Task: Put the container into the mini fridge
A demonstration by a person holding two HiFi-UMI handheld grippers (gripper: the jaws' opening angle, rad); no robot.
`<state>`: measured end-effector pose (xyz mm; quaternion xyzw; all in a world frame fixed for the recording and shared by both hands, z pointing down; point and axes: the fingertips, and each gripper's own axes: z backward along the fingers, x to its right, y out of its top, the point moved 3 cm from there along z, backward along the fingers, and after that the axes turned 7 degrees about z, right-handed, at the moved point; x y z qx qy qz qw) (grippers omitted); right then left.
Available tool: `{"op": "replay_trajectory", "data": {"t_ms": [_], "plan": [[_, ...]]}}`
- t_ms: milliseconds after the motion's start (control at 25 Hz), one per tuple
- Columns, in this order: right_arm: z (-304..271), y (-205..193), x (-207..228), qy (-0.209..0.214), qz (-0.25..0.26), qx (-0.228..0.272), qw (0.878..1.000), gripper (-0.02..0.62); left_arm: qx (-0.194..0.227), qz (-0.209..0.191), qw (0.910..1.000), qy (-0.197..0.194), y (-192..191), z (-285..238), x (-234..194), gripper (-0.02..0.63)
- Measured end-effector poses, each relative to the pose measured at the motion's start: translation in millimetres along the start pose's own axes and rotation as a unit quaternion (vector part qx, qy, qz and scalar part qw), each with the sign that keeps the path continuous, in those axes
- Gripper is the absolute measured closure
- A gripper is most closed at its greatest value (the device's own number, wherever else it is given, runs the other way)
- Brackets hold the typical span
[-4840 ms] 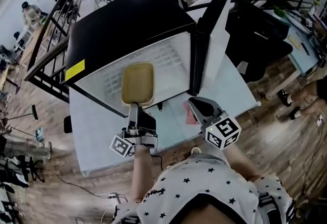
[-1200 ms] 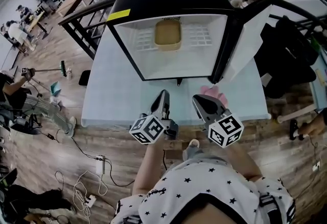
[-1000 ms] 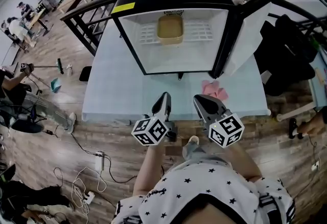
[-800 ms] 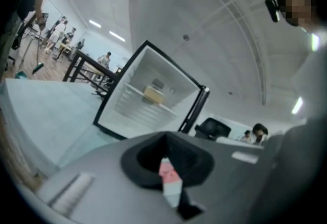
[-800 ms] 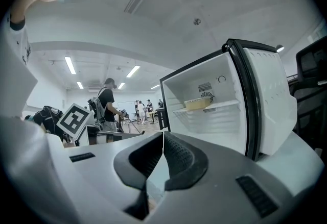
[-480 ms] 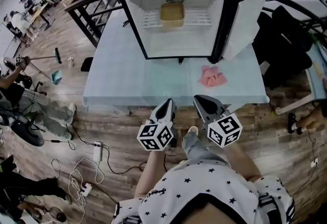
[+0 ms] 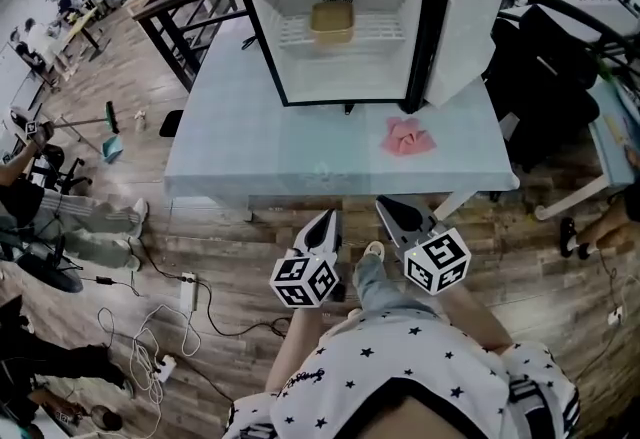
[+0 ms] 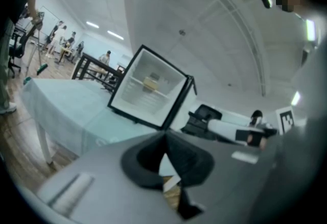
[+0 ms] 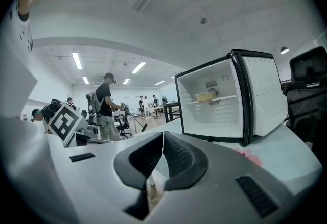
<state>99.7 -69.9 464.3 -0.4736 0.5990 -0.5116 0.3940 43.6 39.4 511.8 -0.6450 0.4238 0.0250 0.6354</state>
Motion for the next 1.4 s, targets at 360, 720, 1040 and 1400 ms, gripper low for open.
{"op": "replay_trajectory", "data": {"t_ms": [360, 720, 1040, 1400], "plan": [[13, -5, -15, 0.002, -0.002, 0.003, 1.0, 0.574, -0.006, -0.005, 1.0, 0.004, -9, 22, 2, 0.601], [8, -3, -8, -0.003, 0.009, 0.003, 1.0, 0.575, -0.005, 0.008, 1.0, 0.003, -4, 14, 1, 0.601], [8, -4, -11, -0.004, 0.011, 0.003, 1.0, 0.575, -0.004, 0.011, 0.9999, 0.001, -5, 17, -1, 0.601], [5, -5, -5, -0.004, 0.011, 0.001, 1.0, 0.575, -0.008, 0.013, 0.9999, -0.001, -5, 10, 1, 0.601]]}}
